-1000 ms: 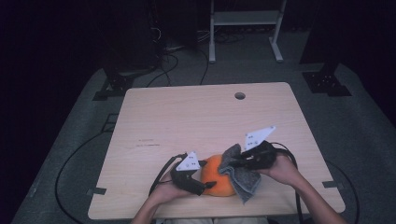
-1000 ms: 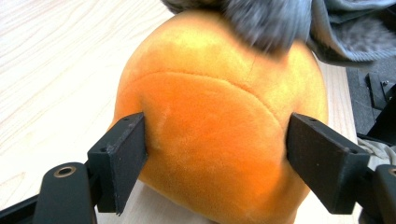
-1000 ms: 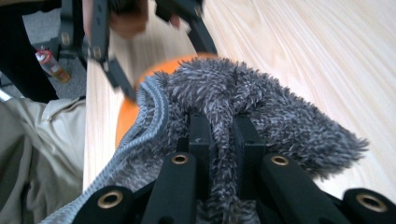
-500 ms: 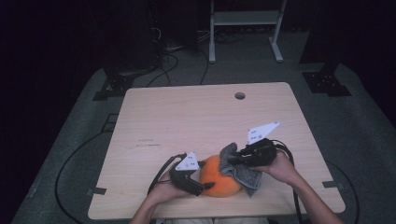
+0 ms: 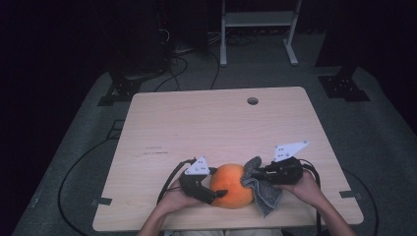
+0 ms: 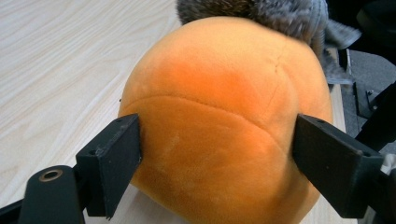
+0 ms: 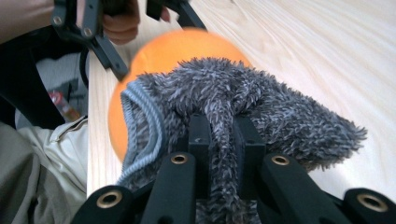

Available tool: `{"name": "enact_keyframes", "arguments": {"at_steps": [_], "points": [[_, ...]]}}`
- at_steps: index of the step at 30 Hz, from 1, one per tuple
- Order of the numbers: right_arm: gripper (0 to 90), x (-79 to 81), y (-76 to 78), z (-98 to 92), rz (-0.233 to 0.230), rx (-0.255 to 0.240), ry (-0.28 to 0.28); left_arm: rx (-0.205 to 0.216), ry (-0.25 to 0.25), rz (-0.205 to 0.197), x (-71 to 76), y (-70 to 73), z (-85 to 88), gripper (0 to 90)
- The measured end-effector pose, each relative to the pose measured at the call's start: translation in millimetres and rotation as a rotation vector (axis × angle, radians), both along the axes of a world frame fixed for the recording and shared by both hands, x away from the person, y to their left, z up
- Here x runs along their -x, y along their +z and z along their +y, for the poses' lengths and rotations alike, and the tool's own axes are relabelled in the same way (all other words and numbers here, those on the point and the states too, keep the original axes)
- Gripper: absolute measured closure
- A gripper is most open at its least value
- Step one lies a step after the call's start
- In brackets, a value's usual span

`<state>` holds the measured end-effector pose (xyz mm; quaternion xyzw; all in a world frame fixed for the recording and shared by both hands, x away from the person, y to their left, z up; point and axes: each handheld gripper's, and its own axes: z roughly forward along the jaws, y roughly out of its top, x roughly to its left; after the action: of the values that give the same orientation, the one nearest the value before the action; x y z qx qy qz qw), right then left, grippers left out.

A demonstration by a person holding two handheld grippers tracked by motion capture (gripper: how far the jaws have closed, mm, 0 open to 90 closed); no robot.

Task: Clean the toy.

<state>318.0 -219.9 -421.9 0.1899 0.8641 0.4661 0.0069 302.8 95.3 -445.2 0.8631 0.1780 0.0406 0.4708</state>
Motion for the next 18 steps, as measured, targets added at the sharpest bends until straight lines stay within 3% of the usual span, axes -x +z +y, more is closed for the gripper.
{"name": "enact_keyframes", "arguments": {"at_steps": [4,6,9,11,14,16,18], "points": [[79.5,6.5,-20.0,-18.1,0.046,-0.010,-0.050,-0.006,-0.005,-0.009,1.8,-0.3,1.2,16.3],[79.6,6.9,-22.3,-23.8,0.064,-0.012,-0.063,-0.010,-0.008,-0.015,2.1,-0.2,1.1,16.3],[79.6,1.6,-6.2,-22.4,0.066,-0.118,-0.048,-0.016,-0.019,-0.031,3.4,-0.1,-0.4,16.4],[79.6,-3.8,5.8,-12.5,0.045,-0.138,-0.029,-0.018,-0.030,-0.044,4.6,0.1,-1.4,16.6],[79.6,-13.8,16.6,9.9,0.032,-0.116,0.010,-0.014,-0.024,-0.029,4.5,-1.2,0.1,16.6],[79.6,-18.3,9.0,20.9,0.048,-0.062,0.028,-0.017,-0.023,-0.019,4.5,-2.7,2.3,16.7],[79.5,-18.1,3.5,17.9,0.063,-0.080,0.020,-0.022,-0.025,-0.016,4.5,-3.4,3.5,16.7]]}}
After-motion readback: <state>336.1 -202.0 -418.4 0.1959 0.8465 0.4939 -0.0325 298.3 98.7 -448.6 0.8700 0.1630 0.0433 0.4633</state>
